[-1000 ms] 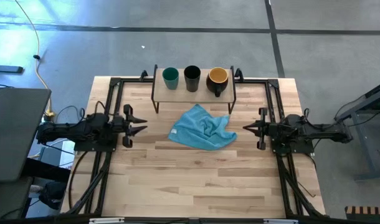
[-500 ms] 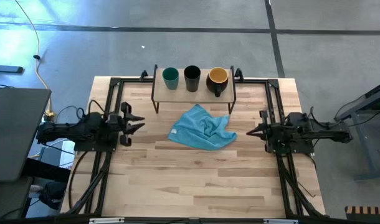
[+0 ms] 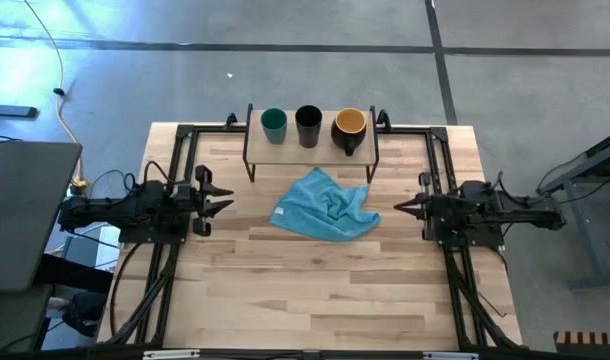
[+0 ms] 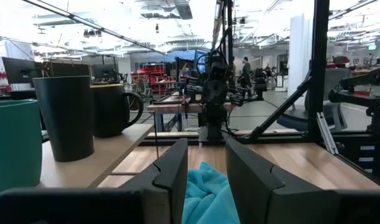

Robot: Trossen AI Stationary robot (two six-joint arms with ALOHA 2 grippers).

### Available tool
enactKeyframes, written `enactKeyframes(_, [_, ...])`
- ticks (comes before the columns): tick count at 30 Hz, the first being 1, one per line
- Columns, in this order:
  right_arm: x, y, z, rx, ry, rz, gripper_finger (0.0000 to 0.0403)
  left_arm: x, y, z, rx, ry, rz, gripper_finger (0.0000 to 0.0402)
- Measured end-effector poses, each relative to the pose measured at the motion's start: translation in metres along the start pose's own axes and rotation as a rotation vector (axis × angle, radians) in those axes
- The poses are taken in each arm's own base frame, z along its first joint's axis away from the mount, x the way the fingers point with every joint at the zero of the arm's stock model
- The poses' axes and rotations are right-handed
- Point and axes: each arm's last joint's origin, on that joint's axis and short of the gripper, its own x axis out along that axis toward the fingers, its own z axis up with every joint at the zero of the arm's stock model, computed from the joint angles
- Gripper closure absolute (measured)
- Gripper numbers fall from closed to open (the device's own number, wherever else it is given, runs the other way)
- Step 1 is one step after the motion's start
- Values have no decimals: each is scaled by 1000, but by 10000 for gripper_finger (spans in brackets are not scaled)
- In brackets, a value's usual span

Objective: Stack small to large cups/mugs on shelf
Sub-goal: Return to Home Position

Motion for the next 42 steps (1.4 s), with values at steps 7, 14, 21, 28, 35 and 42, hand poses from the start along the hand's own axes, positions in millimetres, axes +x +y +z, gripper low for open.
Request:
enactKeyframes(7, [0,-3,5,-34,-45,-55,402,0,0,0,0,-1,-9,305])
enactKeyframes(14, [8,0,-4,-33,-149,-86,402,0,-1,0,0,-2,-25,305])
enactKeyframes(21, [14,3,-14,-64,-235,-119,402,0,-1,0,0,-5,-36,305])
enactKeyframes(28, [15,4,-19,-32,-190,-98,402,0,-2,-2,1,17,-50,305])
enactKeyframes(35, [16,7,-28,1,-101,-64,402,0,-2,-2,1,19,-51,305])
enactKeyframes(42, [16,7,-29,-22,-84,-59,402,0,-2,-2,1,19,-51,305])
